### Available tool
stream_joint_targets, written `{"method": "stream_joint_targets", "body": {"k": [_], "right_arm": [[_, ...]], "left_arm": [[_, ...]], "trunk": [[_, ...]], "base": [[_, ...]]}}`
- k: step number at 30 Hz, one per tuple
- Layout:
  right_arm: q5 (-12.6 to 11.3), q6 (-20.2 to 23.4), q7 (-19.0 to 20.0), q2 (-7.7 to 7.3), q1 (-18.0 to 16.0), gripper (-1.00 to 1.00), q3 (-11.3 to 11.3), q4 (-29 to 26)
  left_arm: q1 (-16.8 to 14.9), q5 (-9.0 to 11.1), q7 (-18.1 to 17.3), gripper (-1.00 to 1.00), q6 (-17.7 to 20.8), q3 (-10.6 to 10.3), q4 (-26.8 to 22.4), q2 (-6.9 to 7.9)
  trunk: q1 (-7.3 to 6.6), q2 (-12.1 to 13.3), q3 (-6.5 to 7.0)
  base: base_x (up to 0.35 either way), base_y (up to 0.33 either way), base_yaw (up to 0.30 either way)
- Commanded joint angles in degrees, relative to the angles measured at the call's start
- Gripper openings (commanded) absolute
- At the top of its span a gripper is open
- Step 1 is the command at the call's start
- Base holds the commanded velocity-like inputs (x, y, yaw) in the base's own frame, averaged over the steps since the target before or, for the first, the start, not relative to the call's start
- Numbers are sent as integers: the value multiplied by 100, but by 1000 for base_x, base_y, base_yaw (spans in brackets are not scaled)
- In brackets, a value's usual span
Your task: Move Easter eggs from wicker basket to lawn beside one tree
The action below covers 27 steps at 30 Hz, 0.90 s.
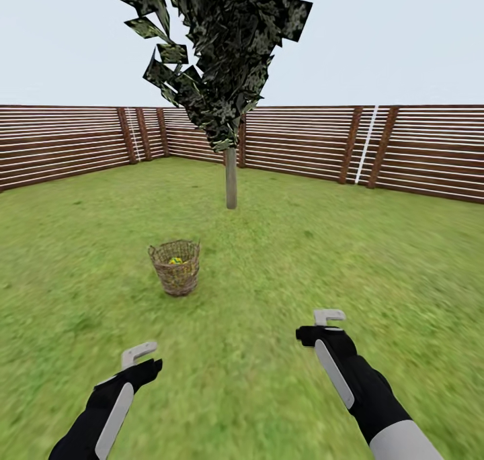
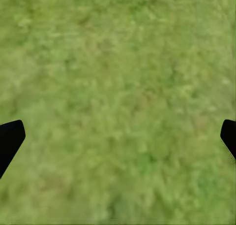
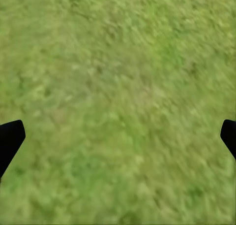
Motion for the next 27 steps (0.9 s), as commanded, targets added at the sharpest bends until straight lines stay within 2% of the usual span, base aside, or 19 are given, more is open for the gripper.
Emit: {"method": "stream_joint_targets", "body": {"k": [1, 7, 27], "right_arm": [[-60, 13, -58, -7, -5, 100, 20, -6], [-60, 13, -58, -7, -8, 100, 20, -6], [-56, 13, -58, -3, -5, 100, 27, 3]], "left_arm": [[-5, 61, 45, 100, 21, -5, -9, 1], [-8, 54, 46, 100, 38, 0, -148, 14], [-7, 51, 81, 100, 142, 2, -159, 24]], "trunk": [[3, -3, -6], [3, -3, -6], [3, -3, -6]], "base": [[329, 0, 0], [329, 0, 0], [329, 0, 0]]}}
